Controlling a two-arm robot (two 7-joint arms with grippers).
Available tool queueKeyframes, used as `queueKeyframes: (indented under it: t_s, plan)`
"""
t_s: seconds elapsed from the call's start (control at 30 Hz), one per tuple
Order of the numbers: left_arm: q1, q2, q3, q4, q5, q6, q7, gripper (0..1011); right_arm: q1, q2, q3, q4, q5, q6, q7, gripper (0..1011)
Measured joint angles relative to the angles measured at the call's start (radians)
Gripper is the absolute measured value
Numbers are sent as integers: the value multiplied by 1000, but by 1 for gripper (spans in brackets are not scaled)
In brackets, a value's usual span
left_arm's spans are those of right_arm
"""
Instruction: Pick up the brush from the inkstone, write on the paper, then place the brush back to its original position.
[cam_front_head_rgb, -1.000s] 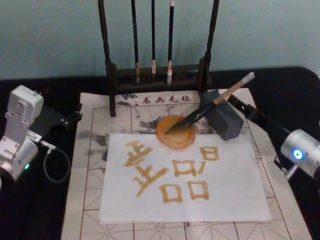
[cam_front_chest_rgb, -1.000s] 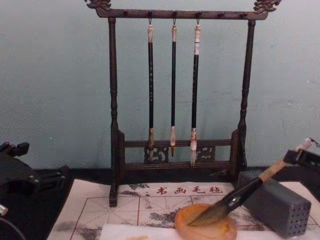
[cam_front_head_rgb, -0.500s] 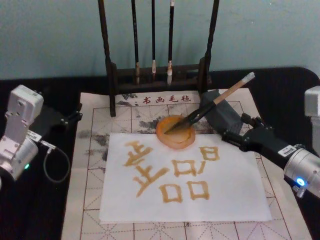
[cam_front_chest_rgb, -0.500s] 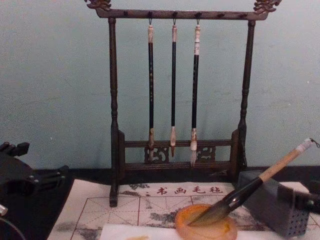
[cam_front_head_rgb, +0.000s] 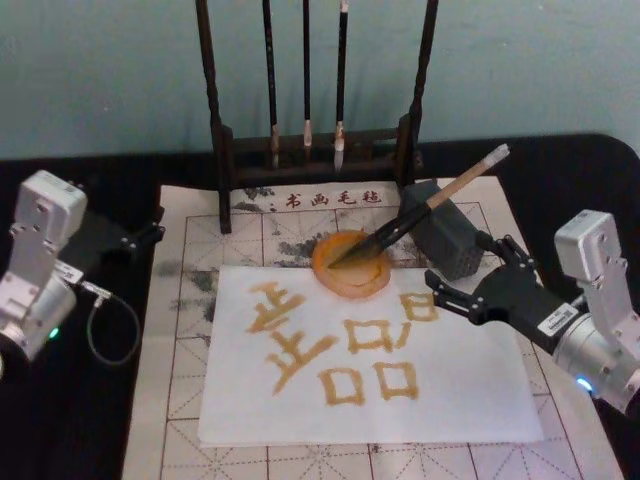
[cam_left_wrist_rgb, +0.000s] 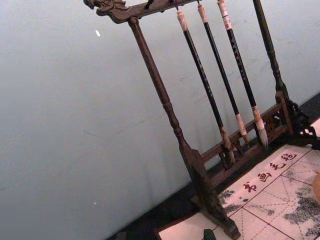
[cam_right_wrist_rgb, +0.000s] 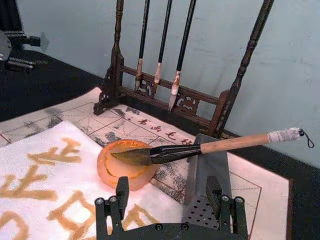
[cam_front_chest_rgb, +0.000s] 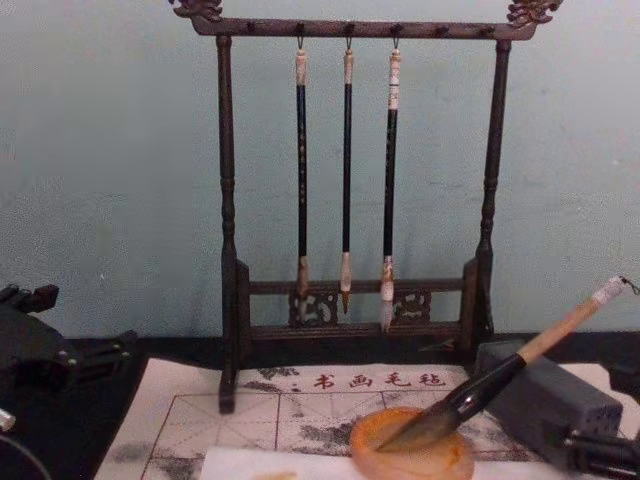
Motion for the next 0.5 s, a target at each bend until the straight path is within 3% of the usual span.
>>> queueKeyframes:
  t_s: [0.5]
  plan:
    - [0, 0, 0, 0, 0, 0, 0, 1001, -1, 3, 0, -2, 3, 0, 2, 1003]
